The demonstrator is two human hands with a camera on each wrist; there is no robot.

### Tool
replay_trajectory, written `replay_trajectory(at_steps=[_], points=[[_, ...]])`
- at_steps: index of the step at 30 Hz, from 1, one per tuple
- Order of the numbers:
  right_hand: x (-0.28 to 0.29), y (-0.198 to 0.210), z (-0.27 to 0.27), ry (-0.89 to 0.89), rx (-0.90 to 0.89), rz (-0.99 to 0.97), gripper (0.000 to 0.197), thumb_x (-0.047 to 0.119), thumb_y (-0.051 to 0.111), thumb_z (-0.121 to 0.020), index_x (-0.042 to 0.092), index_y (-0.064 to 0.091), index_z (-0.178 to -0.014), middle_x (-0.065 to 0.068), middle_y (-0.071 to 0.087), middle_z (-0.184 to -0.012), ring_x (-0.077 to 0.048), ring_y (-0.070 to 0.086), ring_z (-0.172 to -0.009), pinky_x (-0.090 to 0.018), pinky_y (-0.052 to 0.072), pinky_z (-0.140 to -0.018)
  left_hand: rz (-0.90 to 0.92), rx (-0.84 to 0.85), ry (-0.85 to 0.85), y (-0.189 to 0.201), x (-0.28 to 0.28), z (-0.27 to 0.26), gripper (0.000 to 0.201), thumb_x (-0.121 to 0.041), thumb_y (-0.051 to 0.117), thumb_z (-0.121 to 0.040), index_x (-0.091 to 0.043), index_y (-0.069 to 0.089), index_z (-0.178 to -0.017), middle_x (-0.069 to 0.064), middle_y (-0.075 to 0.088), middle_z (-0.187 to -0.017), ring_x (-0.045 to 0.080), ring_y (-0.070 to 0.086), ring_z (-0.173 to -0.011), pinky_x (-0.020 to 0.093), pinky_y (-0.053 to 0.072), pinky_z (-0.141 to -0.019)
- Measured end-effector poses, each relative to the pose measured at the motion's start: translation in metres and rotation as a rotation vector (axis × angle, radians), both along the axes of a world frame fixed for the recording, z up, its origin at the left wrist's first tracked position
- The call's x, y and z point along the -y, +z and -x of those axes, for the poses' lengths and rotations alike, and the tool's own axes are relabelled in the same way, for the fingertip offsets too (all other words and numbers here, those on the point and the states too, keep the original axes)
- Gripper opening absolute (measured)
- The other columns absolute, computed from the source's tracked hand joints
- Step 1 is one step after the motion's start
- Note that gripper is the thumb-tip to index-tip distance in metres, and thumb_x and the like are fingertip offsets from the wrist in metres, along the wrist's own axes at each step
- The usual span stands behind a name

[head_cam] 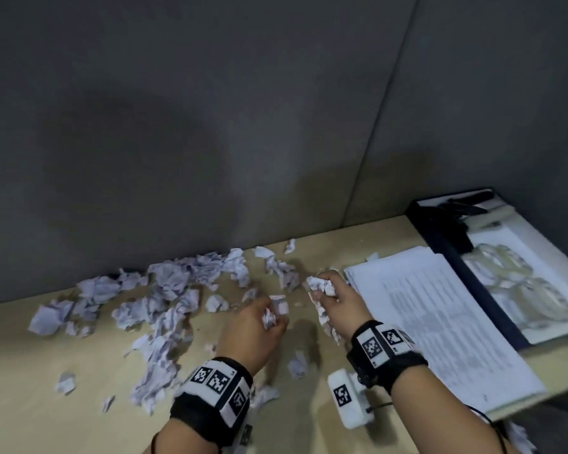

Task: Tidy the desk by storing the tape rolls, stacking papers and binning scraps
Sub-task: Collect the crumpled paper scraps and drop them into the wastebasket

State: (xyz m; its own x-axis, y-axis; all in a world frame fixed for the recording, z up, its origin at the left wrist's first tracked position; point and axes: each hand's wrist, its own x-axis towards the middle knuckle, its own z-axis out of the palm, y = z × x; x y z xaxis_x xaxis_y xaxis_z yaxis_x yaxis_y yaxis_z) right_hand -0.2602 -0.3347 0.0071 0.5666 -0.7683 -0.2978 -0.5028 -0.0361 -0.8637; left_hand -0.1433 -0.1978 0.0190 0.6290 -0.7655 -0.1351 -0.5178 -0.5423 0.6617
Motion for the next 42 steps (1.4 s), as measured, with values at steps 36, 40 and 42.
replay_trajectory(at_steps=[36,40,42], points=[[0.115,-0.051,0.507,-0.904,-0.2,-0.138,0.02,0.027,0.047,-0.098,0.03,0.052,-0.116,-0.005,0.061,-0.086,-0.013,0.05,-0.058,-0.012,0.034,-0.039,-0.079,0.023,-0.92,-0.029,0.266,0.446,0.019,-0.024,0.065,-0.078,-0.027,0.046,-0.077,-0.003,0.052,-0.084,0.019,0.055,-0.077,0.026,0.042,-0.07],[0.142,-0.121,0.546,-0.902,-0.363,-0.17,0.022,0.035,0.049,-0.095,0.037,0.049,-0.117,-0.01,0.051,-0.105,-0.029,0.057,-0.093,-0.027,0.046,-0.081,-0.109,0.037,-0.982,-0.055,0.282,0.471,0.013,-0.026,0.064,-0.08,-0.024,0.053,-0.087,-0.005,0.055,-0.09,0.016,0.058,-0.078,0.026,0.046,-0.072],[0.15,-0.153,0.563,-0.856,-0.466,-0.231,0.02,0.042,0.046,-0.093,0.046,0.039,-0.112,-0.01,0.047,-0.11,-0.036,0.057,-0.103,-0.043,0.048,-0.093,-0.138,0.049,-1.011,-0.067,0.29,0.48,0.012,-0.027,0.063,-0.08,-0.025,0.056,-0.09,-0.003,0.057,-0.096,0.017,0.06,-0.081,0.031,0.051,-0.077]])
